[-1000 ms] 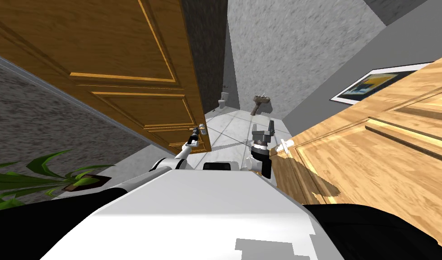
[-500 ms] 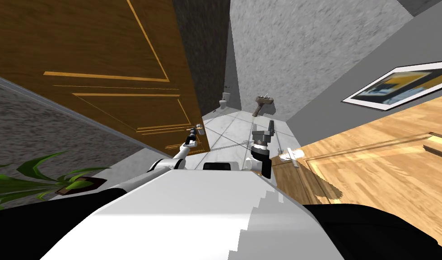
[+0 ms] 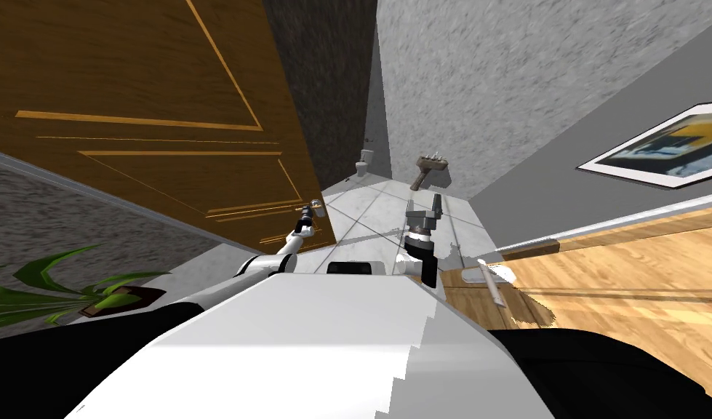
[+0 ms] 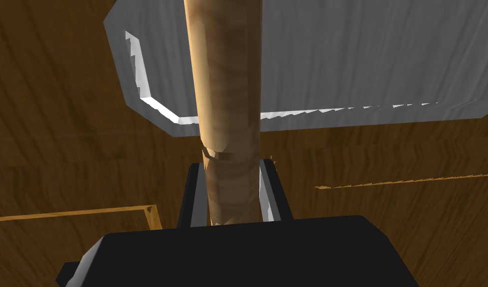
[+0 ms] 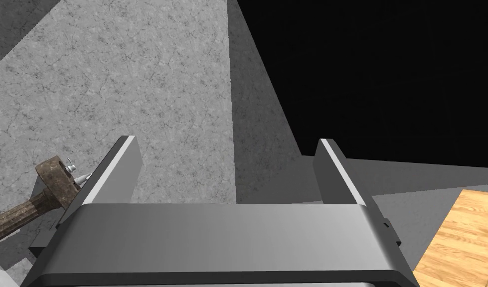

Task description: Push the door open

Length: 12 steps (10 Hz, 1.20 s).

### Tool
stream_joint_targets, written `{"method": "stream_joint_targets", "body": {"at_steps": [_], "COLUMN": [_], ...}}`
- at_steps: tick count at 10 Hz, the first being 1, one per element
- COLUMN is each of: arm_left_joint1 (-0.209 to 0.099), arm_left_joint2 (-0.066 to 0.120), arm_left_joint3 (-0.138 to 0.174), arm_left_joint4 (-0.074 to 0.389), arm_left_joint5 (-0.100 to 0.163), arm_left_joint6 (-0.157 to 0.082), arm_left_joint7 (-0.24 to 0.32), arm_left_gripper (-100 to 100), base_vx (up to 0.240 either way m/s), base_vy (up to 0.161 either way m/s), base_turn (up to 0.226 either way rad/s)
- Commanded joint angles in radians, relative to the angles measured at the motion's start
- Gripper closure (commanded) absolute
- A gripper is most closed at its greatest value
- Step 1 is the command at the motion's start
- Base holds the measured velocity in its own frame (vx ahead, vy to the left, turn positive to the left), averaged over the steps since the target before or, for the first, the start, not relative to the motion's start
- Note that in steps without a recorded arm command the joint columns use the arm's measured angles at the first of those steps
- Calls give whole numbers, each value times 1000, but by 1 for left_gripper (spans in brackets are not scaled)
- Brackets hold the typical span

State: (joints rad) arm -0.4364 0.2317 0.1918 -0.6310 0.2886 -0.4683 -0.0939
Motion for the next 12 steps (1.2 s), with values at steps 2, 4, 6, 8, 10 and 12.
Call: {"method": "stream_joint_targets", "body": {"at_steps": [2, 4, 6, 8, 10, 12], "arm_left_joint1": [7, 8, 9, 10, 12, 11], "arm_left_joint2": [17, 25, 28, 37, 44, 52], "arm_left_joint3": [35, 55, 64, 87, 103, 114], "arm_left_joint4": [-1, 4, 6, 11, 15, 33], "arm_left_joint5": [9, 15, 17, 24, 28, 35], "arm_left_joint6": [-3, -5, -6, -8, -10, -19], "arm_left_joint7": [-12, -18, -21, -29, -33, -35], "arm_left_gripper": [100, 100, 100, 100, 100, 100], "base_vx": [192, 135, 172, 164, 164, 118], "base_vy": [-88, -69, -96, -69, -71, -15], "base_turn": [67, 46, 75, 46, 66, 39]}}
